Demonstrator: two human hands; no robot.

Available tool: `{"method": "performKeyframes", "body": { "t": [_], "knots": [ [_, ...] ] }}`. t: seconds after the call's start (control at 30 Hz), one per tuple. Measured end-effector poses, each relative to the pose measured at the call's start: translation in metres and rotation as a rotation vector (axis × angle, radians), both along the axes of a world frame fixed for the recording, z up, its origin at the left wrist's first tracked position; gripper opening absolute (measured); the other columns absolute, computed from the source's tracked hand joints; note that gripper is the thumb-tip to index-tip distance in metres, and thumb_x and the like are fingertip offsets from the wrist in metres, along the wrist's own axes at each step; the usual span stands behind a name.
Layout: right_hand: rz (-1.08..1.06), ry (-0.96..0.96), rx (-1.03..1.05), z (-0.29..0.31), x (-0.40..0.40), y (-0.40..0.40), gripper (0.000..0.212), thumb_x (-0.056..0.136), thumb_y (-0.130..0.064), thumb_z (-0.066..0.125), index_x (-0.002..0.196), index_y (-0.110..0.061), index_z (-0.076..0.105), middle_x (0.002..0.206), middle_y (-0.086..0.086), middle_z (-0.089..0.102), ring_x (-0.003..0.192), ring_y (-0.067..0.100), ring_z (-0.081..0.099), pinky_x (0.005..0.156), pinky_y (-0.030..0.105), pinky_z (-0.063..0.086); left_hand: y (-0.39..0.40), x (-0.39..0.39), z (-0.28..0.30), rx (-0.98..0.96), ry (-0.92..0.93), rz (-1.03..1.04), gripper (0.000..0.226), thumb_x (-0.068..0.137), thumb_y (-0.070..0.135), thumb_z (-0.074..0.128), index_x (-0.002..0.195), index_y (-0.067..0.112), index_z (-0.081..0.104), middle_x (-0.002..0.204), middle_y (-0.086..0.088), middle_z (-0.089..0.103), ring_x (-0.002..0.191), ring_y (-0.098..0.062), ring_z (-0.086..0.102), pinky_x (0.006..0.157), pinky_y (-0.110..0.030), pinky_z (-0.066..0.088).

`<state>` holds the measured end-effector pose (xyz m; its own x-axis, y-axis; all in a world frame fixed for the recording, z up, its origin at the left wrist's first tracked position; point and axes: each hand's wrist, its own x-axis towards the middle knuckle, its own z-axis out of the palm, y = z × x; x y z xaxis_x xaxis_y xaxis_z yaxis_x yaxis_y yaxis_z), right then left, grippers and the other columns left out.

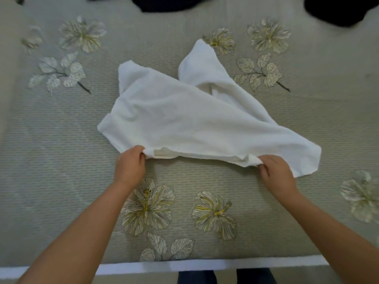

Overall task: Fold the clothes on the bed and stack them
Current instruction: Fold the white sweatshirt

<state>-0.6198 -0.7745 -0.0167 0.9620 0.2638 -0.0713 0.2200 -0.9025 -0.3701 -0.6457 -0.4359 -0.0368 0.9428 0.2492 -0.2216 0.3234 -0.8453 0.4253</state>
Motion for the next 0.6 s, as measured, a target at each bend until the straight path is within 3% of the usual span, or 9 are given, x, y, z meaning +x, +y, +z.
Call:
{"method": "performKeyframes", "body": {
  "t": [0.1,0.17,0.27,0.37,0.47,0.53,0.6],
  "knots": [
    [-0.189,-0.026,0.051,0.036,0.012,-0.009,0.018,0.083,0.008,0.054,0.096,0.009,0.067,0.091,0.026,0.068,0.085,0.039,0.064,0.075,0.037,0.044,-0.013,0.010,0.038,-0.112,-0.128,0.126,0.019,0.096,0.008,0.039,0.099,-0.004,0.053,0.084,-0.015,0.054,0.075,-0.027,0.049,0.060,-0.030,0.027],
    [-0.322,-0.055,0.142,0.067,0.025,-0.012,0.019,0.086,0.005,0.053,0.098,0.007,0.067,0.089,0.024,0.068,0.085,0.036,0.062,0.069,0.031,0.033,-0.024,0.022,0.072,-0.143,-0.243,0.187,0.020,0.097,0.010,0.037,0.100,-0.005,0.051,0.084,-0.014,0.051,0.076,-0.026,0.047,0.059,-0.029,0.021],
    [-0.779,0.032,0.522,0.124,0.056,-0.013,0.020,0.089,-0.003,0.046,0.075,-0.004,0.060,0.063,0.008,0.049,0.072,0.022,0.044,0.053,0.031,0.021,-0.049,0.042,0.134,-0.172,-0.425,0.221,0.021,0.096,0.008,0.037,0.101,-0.007,0.051,0.088,-0.018,0.052,0.081,-0.030,0.049,0.060,-0.029,0.020],
    [-1.014,0.134,0.899,0.181,0.079,-0.016,0.019,0.090,-0.002,0.041,0.076,-0.008,0.052,0.074,0.009,0.044,0.070,0.019,0.039,0.049,0.025,0.032,-0.078,0.051,0.200,-0.112,-0.601,0.218,0.019,0.095,0.007,0.039,0.089,-0.005,0.052,0.080,-0.013,0.047,0.076,-0.026,0.043,0.058,-0.027,0.016],
    [-0.957,-0.062,0.843,0.242,0.082,-0.031,0.021,0.091,-0.001,0.036,0.095,0.003,0.055,0.093,0.019,0.051,0.082,0.026,0.045,0.061,0.032,0.031,-0.103,0.051,0.265,-0.016,-0.765,0.188,0.018,0.093,0.002,0.043,0.081,-0.006,0.052,0.077,-0.021,0.051,0.073,-0.029,0.043,0.062,-0.027,0.019],
    [-0.787,-0.282,0.734,0.279,0.076,-0.048,0.023,0.092,0.000,0.035,0.096,0.011,0.055,0.102,0.028,0.053,0.094,0.035,0.049,0.075,0.035,0.032,-0.117,0.044,0.309,0.067,-0.877,0.155,0.016,0.090,-0.001,0.046,0.078,-0.007,0.054,0.074,-0.023,0.053,0.070,-0.033,0.046,0.064,-0.033,0.027],
    [-0.610,-0.499,0.678,0.317,0.066,-0.065,0.024,0.092,-0.001,0.036,0.091,0.011,0.057,0.098,0.030,0.054,0.095,0.039,0.048,0.077,0.038,0.031,-0.128,0.033,0.349,0.180,-0.991,0.147,0.016,0.088,-0.001,0.049,0.075,-0.008,0.055,0.070,-0.024,0.054,0.067,-0.036,0.048,0.062,-0.036,0.031]
  ]
}}
